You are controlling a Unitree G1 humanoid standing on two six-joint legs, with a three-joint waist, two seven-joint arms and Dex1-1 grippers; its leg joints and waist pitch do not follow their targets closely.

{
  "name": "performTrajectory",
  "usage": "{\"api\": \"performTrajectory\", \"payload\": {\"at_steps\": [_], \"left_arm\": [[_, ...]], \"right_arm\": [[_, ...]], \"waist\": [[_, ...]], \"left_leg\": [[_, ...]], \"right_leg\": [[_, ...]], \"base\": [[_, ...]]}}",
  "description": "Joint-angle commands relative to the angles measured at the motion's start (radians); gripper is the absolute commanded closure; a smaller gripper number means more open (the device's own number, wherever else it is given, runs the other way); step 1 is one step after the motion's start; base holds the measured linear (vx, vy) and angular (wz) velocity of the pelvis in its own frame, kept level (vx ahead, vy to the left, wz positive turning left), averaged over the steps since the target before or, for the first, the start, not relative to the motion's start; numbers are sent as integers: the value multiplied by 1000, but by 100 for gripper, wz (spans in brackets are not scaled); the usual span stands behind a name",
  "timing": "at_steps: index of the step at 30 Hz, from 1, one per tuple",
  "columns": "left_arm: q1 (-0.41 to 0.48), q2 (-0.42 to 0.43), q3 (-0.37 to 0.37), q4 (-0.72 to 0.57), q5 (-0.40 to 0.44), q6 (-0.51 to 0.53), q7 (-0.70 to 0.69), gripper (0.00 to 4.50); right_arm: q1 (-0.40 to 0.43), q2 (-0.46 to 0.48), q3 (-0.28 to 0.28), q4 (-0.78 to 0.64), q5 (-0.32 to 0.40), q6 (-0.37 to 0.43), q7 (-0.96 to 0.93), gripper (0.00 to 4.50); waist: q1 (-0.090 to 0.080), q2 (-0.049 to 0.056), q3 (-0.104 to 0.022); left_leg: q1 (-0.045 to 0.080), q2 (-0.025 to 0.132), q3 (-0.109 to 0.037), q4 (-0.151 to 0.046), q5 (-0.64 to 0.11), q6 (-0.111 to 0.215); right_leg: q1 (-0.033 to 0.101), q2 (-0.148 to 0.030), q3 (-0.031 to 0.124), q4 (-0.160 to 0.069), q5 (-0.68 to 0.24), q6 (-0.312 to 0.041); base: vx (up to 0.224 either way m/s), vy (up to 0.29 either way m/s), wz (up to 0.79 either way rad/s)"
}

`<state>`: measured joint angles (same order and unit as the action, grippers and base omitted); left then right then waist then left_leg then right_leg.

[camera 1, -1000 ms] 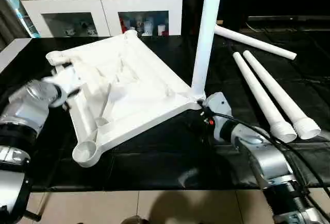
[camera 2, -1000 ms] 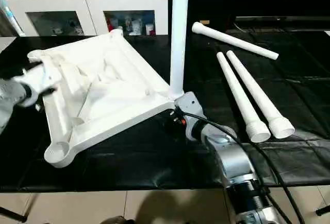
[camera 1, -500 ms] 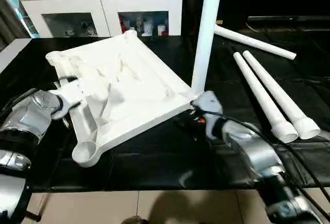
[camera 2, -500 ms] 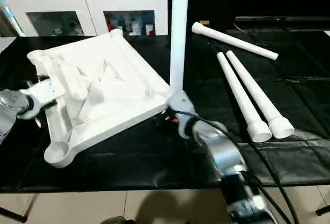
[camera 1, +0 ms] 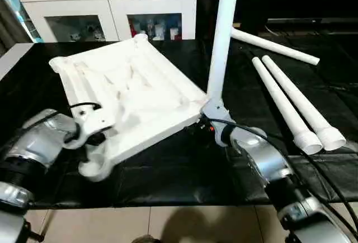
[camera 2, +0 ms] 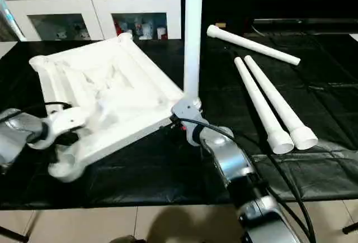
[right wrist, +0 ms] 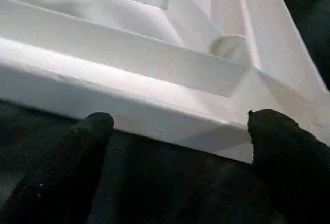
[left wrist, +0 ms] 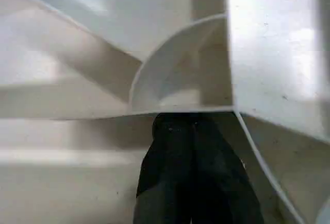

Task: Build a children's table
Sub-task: Rotate table base

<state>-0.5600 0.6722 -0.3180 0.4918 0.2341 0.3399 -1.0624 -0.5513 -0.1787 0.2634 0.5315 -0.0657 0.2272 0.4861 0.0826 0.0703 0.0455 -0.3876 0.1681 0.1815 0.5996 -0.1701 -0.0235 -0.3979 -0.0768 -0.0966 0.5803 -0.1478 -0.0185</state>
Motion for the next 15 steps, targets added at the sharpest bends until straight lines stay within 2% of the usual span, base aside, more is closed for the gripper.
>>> {"api": "performTrajectory", "payload": {"at_steps": [1, 8, 12, 15], "left_arm": [[4, -25, -6, -36, -31, 2, -28, 443], [13, -103, -10, -145, -112, 72, -73, 443], [6, -152, -9, -168, -132, 98, -68, 443], [1, -172, -11, -170, -133, 102, -57, 443]], "right_arm": [[-17, 5, 4, 25, -16, -17, -11, 0], [-31, 12, 0, 70, -18, -49, -12, 0], [-32, 33, -30, 63, 42, 1, 44, 0], [-37, 34, -29, 65, 43, -3, 53, 0]], "waist": [[-11, 11, -64], [-14, 7, -66], [-22, 6, -67], [-29, 4, -67]], "left_leg": [[37, 67, -35, -85, -373, -52], [31, 63, -33, -81, -338, -31], [28, 64, -34, -80, -327, -17], [25, 62, -33, -79, -317, -7]], "right_leg": [[32, -85, 63, -61, -305, -187], [39, -85, 61, -60, -300, -188], [44, -83, 60, -60, -284, -191], [45, -83, 58, -61, -284, -194]], "base": [[0, 0, 0], [0, 0, 0], [0, 0, 0], [0, 0, 0]]}}
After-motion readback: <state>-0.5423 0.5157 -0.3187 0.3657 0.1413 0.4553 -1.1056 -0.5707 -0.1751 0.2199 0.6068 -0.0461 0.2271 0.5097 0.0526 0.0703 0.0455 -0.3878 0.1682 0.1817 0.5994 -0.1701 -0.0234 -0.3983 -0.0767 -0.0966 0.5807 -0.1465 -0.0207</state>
